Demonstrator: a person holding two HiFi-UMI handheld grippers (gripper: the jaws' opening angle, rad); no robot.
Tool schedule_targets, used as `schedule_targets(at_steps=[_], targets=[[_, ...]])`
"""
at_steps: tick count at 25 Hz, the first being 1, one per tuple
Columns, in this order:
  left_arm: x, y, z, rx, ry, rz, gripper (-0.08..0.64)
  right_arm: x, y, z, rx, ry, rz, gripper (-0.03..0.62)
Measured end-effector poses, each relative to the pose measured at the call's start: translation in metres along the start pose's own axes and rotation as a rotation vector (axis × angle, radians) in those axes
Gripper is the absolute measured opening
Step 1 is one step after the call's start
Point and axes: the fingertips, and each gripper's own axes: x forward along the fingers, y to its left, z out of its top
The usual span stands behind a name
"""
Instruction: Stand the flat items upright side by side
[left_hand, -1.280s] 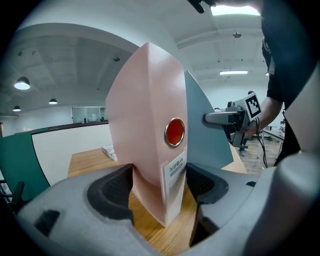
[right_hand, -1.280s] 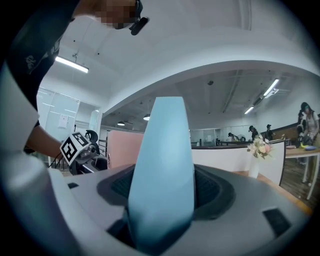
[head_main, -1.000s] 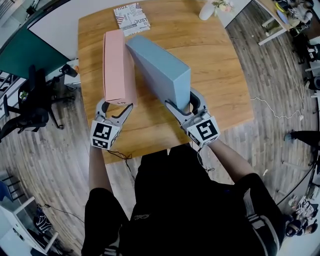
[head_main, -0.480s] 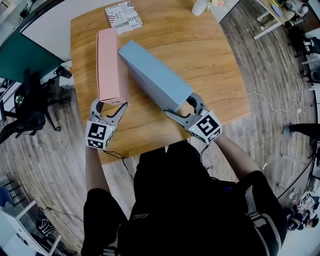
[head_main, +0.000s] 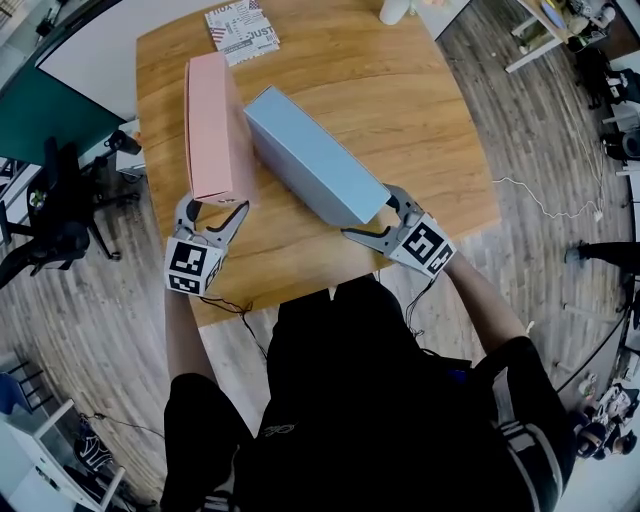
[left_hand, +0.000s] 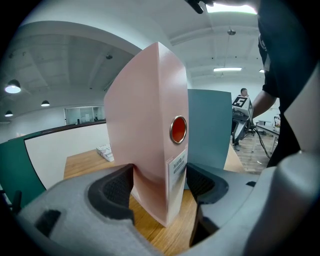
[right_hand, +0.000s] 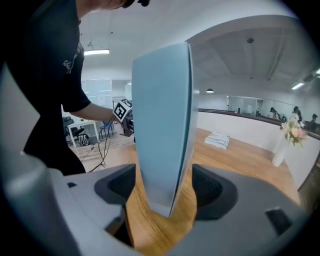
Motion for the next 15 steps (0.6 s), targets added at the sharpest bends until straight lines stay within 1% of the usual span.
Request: schedule_targets(at_steps=[3, 4, 7, 15], targets=[[-0.001, 0.001, 0.000, 0.016, 0.011, -0.004, 0.333, -0.003, -0.003, -0.003, -0.026, 0.014, 0.011, 0.320], [-0.002, 0.002, 0.001, 0.017, 0.009, -0.004, 0.333, -0.003, -0.002, -0.002, -0.028, 0.014, 0.014, 0.317], [-0.004, 0.003, 0.003, 0.010, -0.001, -0.003, 0.333, 0.000, 0.000, 0.002, -0.012, 0.000, 0.015, 0.290], [-0.003, 0.002, 0.003, 0.033, -0.003, -0.010, 0.318, 0.030, 0.000, 0.019, 0.010, -0.057, -0.019, 0.284]])
